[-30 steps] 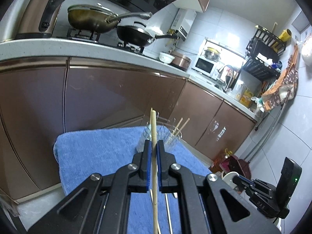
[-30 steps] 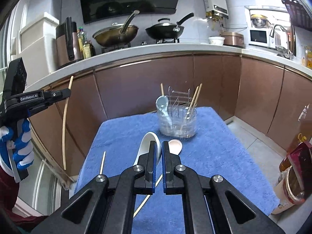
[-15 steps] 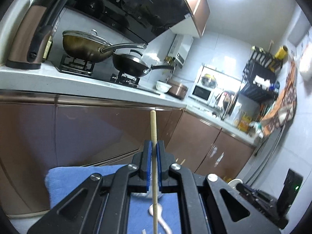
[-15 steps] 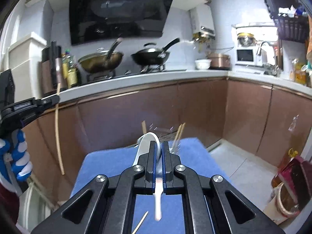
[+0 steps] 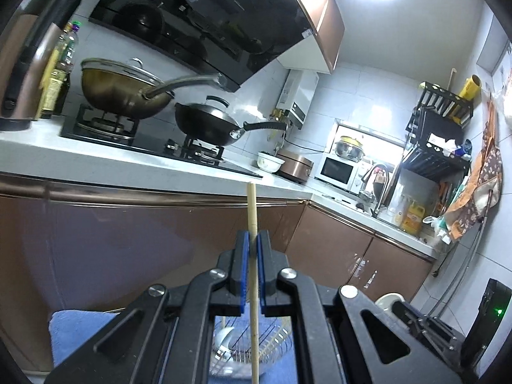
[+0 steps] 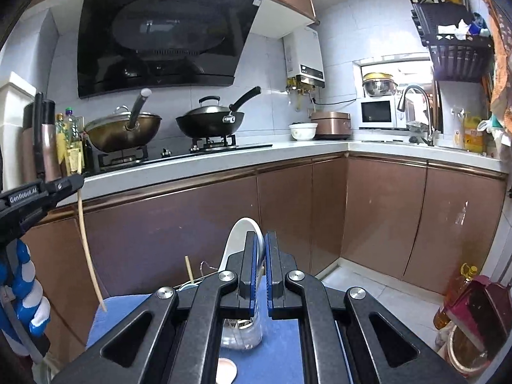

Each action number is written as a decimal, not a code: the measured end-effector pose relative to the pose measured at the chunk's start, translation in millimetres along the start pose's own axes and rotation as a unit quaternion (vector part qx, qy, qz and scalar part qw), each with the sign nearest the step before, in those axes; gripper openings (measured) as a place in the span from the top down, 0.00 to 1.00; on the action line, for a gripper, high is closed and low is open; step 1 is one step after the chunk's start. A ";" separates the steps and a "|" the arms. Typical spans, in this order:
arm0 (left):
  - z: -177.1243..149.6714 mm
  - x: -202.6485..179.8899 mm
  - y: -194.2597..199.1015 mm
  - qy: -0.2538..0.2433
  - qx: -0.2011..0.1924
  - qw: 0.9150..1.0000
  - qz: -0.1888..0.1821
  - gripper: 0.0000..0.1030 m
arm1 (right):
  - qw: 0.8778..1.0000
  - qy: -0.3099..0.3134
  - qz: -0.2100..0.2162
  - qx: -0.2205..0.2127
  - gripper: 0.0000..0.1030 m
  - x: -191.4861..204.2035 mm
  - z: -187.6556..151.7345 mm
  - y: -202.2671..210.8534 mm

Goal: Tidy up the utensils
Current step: 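Lift the white spoon and chopstick and carry both over the holder, then insert the spoon and chopstick into the holder and open both tools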

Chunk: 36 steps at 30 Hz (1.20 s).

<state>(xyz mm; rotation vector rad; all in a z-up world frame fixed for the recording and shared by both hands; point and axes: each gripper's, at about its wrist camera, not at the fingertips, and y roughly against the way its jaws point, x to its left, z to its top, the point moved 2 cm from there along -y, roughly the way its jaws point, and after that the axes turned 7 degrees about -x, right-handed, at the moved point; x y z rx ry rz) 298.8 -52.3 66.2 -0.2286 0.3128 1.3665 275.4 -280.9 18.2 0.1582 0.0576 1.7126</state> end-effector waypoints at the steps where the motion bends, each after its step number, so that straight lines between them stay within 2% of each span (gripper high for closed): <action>1: -3.2 -1.0 -8.8 -0.002 0.000 1.000 0.000 0.96 | 1.000 0.003 -0.002 0.000 0.95 1.8 -2.7 -8.9; 8: -32.9 1.8 -72.3 -0.003 0.006 1.000 0.011 0.96 | 1.000 0.015 -0.021 0.001 0.95 8.4 -21.2 -58.4; 16: -79.7 7.8 -127.6 -0.010 0.013 0.999 0.029 0.96 | 0.997 0.057 -0.052 0.019 0.95 13.0 -59.5 -100.3; 22: -116.8 7.8 -147.8 -0.018 0.010 0.999 0.044 0.96 | 0.994 0.081 -0.069 0.023 0.95 15.0 -78.2 -115.4; 27: -136.7 6.4 -154.2 -0.032 -0.002 0.998 0.055 0.95 | 0.989 0.120 -0.083 0.023 0.95 26.3 -94.8 -124.2; 30: -146.5 12.2 -153.0 -0.030 -0.002 0.998 0.060 0.95 | 0.989 0.117 -0.081 0.034 0.95 26.2 -106.9 -129.9; 33: -152.5 17.2 -151.0 -0.026 0.005 0.998 0.056 0.92 | 0.991 0.111 -0.073 0.034 0.92 27.5 -116.1 -127.8; 34: -153.7 18.2 -149.7 -0.027 0.007 0.998 0.054 0.91 | 0.991 0.107 -0.066 0.036 0.87 28.6 -117.7 -126.9; 36: -153.4 19.5 -145.5 -0.022 0.014 0.998 0.049 0.76 | 0.992 0.106 -0.063 0.031 0.80 31.7 -116.9 -122.9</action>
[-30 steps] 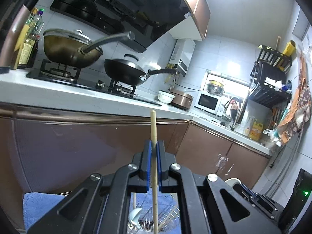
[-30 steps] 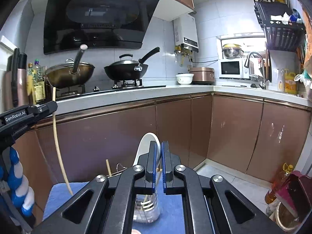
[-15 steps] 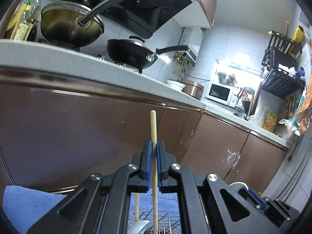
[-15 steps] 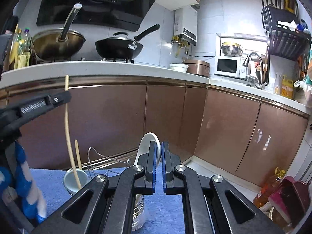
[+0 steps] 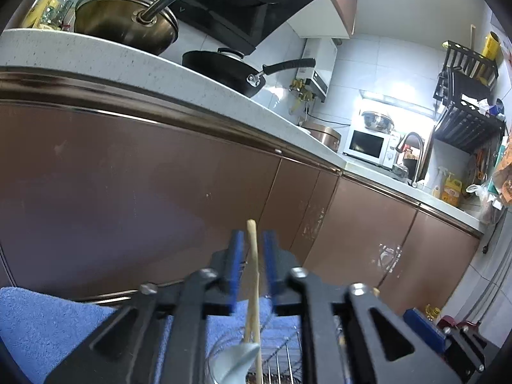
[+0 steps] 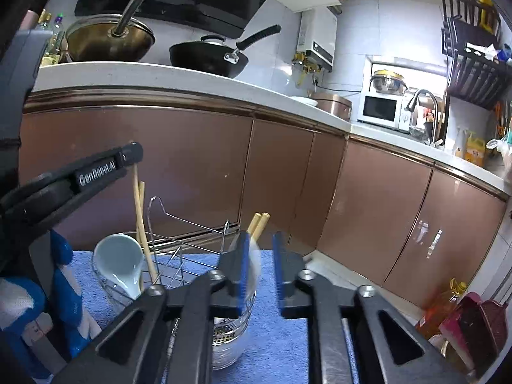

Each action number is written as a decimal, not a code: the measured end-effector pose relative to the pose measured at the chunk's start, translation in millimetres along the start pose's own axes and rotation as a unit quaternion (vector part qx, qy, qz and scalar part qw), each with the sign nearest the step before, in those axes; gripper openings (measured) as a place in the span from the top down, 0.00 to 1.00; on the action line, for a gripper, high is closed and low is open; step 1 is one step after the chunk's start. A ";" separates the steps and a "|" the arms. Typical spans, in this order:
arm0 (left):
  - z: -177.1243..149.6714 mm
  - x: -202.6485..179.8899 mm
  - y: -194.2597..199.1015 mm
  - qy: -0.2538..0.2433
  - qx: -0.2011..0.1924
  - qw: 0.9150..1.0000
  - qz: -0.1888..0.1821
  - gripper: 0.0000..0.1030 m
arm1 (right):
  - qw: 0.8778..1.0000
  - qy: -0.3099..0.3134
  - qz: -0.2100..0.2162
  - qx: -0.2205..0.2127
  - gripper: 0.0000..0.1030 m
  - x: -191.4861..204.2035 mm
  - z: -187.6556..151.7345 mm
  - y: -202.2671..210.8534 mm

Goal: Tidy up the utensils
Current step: 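Insert the spoon and chopstick into the holder and open both tools, then raise both open tools away from the holder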

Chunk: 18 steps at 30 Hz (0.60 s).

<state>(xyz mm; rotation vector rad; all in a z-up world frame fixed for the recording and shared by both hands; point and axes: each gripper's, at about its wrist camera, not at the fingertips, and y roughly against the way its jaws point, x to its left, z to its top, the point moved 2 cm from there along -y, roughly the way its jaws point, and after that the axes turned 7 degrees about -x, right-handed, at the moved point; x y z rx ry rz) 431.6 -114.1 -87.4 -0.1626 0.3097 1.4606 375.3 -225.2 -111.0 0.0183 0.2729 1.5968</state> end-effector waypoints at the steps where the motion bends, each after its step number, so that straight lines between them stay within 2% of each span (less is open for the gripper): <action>1: 1.4 1.2 3.9 0.003 0.001 1.000 -0.003 0.74 | 1.000 -0.002 0.001 -0.002 0.78 -0.1 1.4 2.7; 9: 38.2 6.3 54.7 -0.018 -0.004 1.000 -0.004 0.62 | 1.000 -0.018 0.010 -0.021 0.72 -15.1 29.8 49.4; 14: 71.3 8.5 106.3 -0.041 -0.007 0.999 -0.008 0.52 | 0.999 -0.041 0.014 -0.029 0.68 -33.1 46.4 96.8; 18: 95.4 8.0 154.4 -0.060 -0.027 0.998 -0.007 0.43 | 0.998 -0.051 0.015 -0.041 0.66 -40.9 58.3 137.4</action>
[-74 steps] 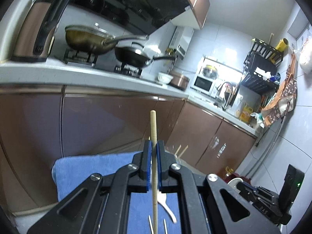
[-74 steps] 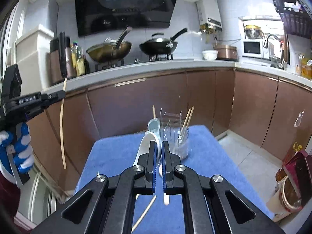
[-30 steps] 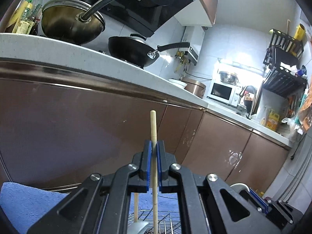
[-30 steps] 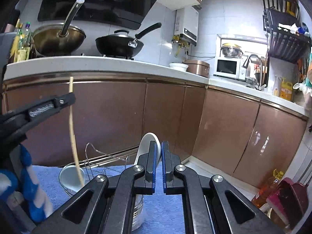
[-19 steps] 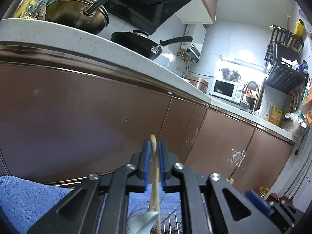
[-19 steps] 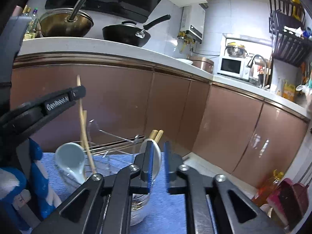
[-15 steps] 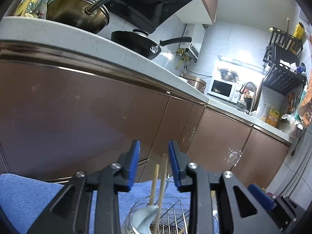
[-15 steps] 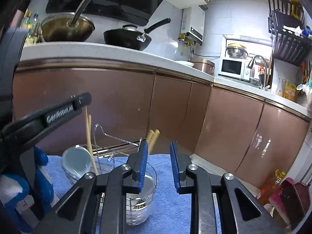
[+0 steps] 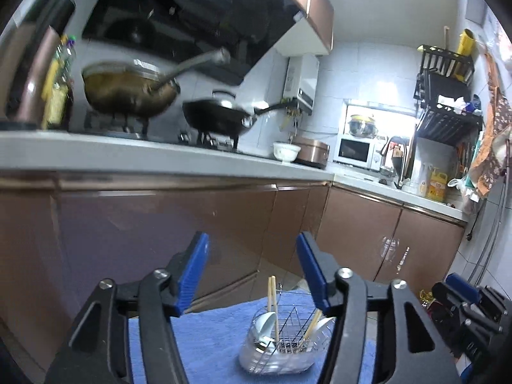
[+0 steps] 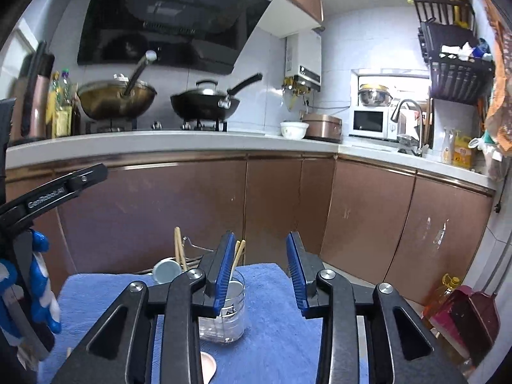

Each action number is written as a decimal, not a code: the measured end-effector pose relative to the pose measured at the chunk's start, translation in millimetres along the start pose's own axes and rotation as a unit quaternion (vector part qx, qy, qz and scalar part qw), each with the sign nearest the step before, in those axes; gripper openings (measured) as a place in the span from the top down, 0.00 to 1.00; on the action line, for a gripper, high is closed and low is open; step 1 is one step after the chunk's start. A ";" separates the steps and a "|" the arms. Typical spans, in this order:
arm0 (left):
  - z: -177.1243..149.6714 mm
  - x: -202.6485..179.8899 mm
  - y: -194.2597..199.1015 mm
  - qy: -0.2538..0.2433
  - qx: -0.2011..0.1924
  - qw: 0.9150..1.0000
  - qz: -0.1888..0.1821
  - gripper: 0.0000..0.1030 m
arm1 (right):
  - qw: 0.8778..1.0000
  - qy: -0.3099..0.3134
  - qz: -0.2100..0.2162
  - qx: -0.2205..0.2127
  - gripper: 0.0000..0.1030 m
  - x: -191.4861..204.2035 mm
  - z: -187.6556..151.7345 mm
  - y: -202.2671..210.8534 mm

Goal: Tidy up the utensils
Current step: 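Raise both open tools away from the holder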

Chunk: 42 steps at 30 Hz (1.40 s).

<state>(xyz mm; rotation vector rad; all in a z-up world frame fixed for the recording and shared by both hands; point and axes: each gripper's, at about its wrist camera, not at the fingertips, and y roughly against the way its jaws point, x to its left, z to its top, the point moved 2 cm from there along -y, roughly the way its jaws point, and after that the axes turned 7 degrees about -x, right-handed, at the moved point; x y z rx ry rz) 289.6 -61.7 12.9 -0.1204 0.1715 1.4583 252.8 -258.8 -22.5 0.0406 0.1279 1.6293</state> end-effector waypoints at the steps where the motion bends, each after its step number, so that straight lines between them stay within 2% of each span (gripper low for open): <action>1: 5.1 1.3 11.8 -0.002 -0.005 1.000 -0.001 0.41 | 1.000 -0.002 0.000 -0.002 0.63 -0.8 3.4 6.4; 6: 29.1 9.0 65.9 -0.012 -0.027 1.000 0.003 0.34 | 1.000 0.000 0.004 -0.022 0.53 2.9 21.9 49.8; 9: 40.0 13.9 91.0 -0.019 -0.031 0.999 0.002 0.31 | 0.999 -0.005 0.009 -0.035 0.51 7.0 33.1 74.2; 12: 49.2 19.6 110.6 -0.025 -0.036 0.999 0.005 0.28 | 0.999 -0.010 0.015 -0.047 0.44 10.8 41.7 93.5; 23: 62.2 46.1 170.2 -0.024 -0.024 0.999 0.022 0.25 | 0.996 -0.012 0.026 -0.080 0.42 20.9 60.5 160.1; 33: 55.5 59.9 219.4 -0.023 -0.018 0.999 0.038 0.25 | 0.994 -0.025 0.029 -0.098 0.41 20.2 61.1 208.9; 42: 47.3 65.4 249.6 -0.009 -0.019 1.000 0.021 0.25 | 0.993 -0.035 0.032 -0.108 0.41 17.9 58.7 238.5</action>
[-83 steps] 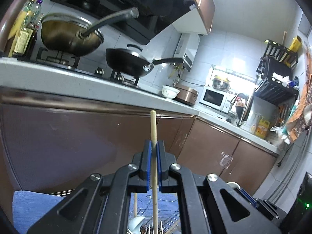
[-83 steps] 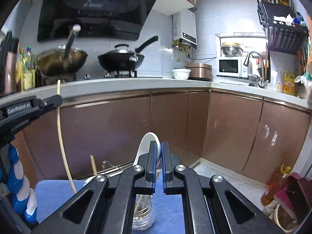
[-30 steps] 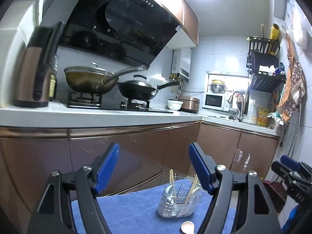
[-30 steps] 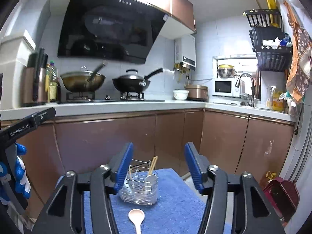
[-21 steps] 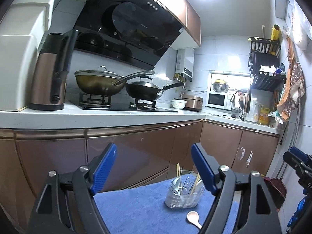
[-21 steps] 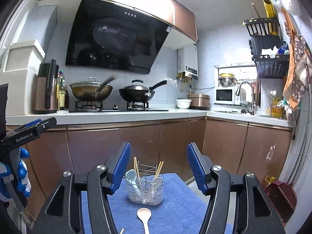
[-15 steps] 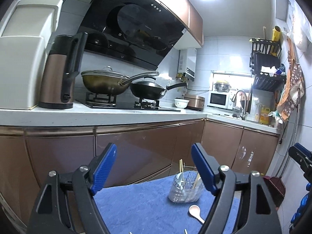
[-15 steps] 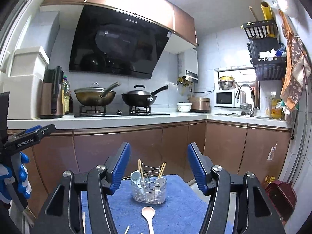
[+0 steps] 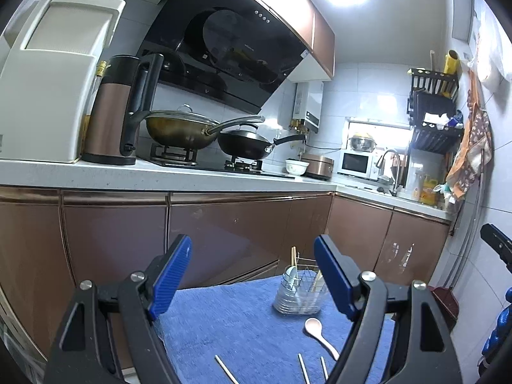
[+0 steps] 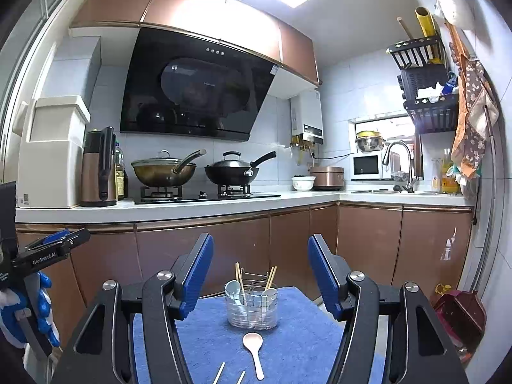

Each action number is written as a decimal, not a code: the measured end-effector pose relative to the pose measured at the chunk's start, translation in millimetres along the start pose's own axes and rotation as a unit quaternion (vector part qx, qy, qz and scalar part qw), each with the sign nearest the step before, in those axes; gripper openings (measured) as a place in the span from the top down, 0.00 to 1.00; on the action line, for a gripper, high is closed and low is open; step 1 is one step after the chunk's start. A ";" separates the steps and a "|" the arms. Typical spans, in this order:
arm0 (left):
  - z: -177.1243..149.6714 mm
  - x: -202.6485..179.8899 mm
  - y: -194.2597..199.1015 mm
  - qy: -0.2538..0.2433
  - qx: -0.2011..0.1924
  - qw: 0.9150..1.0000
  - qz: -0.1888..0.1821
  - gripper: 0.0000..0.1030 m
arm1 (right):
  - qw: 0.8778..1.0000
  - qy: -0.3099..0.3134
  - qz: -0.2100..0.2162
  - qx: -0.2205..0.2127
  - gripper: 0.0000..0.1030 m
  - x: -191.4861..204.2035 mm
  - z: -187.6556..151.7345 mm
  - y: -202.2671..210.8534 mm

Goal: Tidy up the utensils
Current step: 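Raise both open tools away from the holder, then lower both tools and grasp a wooden chopstick with each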

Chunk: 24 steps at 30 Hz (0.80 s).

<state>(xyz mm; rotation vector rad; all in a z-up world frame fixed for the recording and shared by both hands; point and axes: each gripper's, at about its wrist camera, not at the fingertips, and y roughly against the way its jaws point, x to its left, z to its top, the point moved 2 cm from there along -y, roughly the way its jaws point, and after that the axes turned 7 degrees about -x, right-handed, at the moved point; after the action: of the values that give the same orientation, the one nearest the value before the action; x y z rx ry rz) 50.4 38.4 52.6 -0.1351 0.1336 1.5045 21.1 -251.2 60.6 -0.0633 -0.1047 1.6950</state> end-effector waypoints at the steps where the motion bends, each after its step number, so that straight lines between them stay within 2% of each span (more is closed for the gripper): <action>1: 0.6 0.5 3.8 0.000 -0.002 1.000 0.000 0.25 | 1.000 0.000 0.000 -0.002 0.41 0.1 0.5 3.0; 8: -1.5 10.2 17.9 -0.004 0.006 1.000 0.010 0.25 | 1.000 -0.007 0.002 -0.006 0.41 1.8 0.0 15.7; 14: -16.6 21.5 13.2 0.018 0.052 0.998 0.011 0.24 | 1.000 -0.013 0.008 0.007 0.41 4.8 -7.4 14.0; 17: -33.8 26.5 2.2 0.029 0.097 0.995 0.004 0.25 | 1.000 -0.016 0.009 0.022 0.41 5.2 -14.5 9.8; 20: -57.9 32.9 -15.1 0.049 0.152 0.987 -0.007 0.25 | 0.998 -0.025 0.011 0.052 0.41 4.4 -27.1 -0.2; 24: -96.2 41.1 -42.5 0.079 0.233 0.969 -0.018 0.25 | 0.990 -0.049 0.023 0.129 0.42 1.2 -57.3 -30.0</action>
<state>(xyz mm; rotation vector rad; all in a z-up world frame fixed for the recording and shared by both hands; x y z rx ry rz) 94.9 59.6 -48.9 0.1213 0.6039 1.3884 56.5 -244.4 6.8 0.2132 0.0443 1.7446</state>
